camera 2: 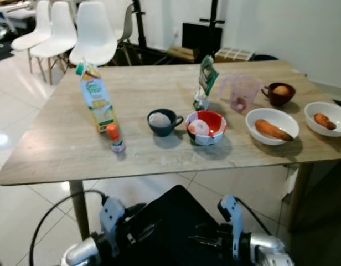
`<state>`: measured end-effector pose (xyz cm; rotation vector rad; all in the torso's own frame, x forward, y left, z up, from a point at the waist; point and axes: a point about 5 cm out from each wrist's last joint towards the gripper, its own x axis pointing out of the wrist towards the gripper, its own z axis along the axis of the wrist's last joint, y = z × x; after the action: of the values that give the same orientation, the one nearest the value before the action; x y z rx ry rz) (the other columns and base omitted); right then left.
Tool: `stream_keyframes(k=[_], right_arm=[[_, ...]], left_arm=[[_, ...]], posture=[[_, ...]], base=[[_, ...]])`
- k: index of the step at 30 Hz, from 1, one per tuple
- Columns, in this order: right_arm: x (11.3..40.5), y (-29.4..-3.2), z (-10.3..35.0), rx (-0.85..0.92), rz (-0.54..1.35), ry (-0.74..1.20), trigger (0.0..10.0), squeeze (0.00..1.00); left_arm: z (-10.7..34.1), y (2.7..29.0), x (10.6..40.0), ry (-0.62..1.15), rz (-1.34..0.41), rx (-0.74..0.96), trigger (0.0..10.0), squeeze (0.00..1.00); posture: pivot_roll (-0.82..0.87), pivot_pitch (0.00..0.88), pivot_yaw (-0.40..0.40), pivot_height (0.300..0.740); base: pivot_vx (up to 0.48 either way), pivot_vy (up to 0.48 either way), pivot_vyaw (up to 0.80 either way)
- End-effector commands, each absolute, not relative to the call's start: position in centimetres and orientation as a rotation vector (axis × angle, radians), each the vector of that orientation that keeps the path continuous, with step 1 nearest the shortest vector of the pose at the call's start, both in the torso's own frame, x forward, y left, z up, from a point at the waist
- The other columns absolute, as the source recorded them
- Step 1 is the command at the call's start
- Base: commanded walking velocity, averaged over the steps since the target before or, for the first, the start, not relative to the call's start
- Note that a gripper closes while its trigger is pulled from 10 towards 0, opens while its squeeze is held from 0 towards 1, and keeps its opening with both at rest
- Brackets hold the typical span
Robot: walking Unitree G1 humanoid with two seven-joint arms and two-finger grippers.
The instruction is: Restocking fridge
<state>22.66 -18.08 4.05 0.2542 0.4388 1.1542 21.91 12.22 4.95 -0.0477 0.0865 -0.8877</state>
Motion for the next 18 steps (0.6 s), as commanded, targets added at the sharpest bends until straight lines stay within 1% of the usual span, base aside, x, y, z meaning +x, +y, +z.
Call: stream_keyframes(k=[1, 5, 7, 8, 9, 11, 13, 16, 18], right_arm=[[22.4, -18.1, 4.8, 0.300, 1.184, 0.420, 10.0, 0.00], [22.3, -18.0, 7.5, 0.376, 1.248, 0.343, 10.0, 0.00], [22.5, -17.9, 9.1, 0.416, 1.250, 0.265, 10.0, 0.00], [22.5, -17.9, 9.1, 0.416, 1.250, 0.265, 10.0, 0.00], [22.8, -17.8, 10.8, 0.451, 1.236, 0.181, 10.0, 0.00], [23.0, -17.8, 11.4, 0.461, 1.227, 0.152, 10.0, 0.00], [23.5, -17.7, 12.6, 0.486, 1.203, 0.088, 10.0, 0.00], [24.1, -17.4, 14.1, 0.501, 1.181, 0.013, 10.0, 0.00], [24.3, -17.1, 14.5, 0.487, 1.176, 0.006, 10.0, 0.00]], left_arm=[[5.7, 12.1, 21.8, 0.087, -0.926, -0.063, 10.0, 0.00], [8.5, 10.8, 22.3, 0.048, -1.033, -0.125, 10.0, 0.00], [9.6, 10.5, 22.8, 0.030, -1.053, -0.158, 10.0, 0.00], [9.6, 10.5, 22.8, 0.030, -1.053, -0.158, 10.0, 0.00], [10.9, 10.4, 23.4, -0.009, -1.055, -0.168, 10.0, 0.00], [11.5, 10.3, 23.6, -0.026, -1.054, -0.169, 10.0, 0.00], [12.9, 10.4, 24.2, -0.075, -1.038, -0.156, 10.0, 0.00], [15.3, 10.8, 25.7, -0.170, -0.949, -0.066, 10.0, 0.00], [16.4, 11.0, 26.6, -0.189, -0.897, -0.001, 10.0, 0.00]], posture=[[-0.15, 0.076, 0.009, 0.740], [-0.15, 0.076, 0.011, 0.740], [-0.15, 0.076, 0.013, 0.740], [-0.15, 0.076, 0.013, 0.740], [-0.15, 0.077, 0.019, 0.740], [-0.15, 0.077, 0.019, 0.740], [-0.15, 0.077, 0.022, 0.740], [-0.15, 0.078, 0.025, 0.740], [-0.15, 0.078, 0.025, 0.740]], base=[[0.000, 0.000, 0.00], [0.000, 0.000, 0.00], [0.000, 0.000, 0.00], [0.000, 0.000, 0.00], [0.000, 0.000, 0.00], [0.000, 0.000, 0.00], [0.000, 0.000, 0.00], [0.000, 0.000, 0.00], [0.000, 0.000, 0.00]])
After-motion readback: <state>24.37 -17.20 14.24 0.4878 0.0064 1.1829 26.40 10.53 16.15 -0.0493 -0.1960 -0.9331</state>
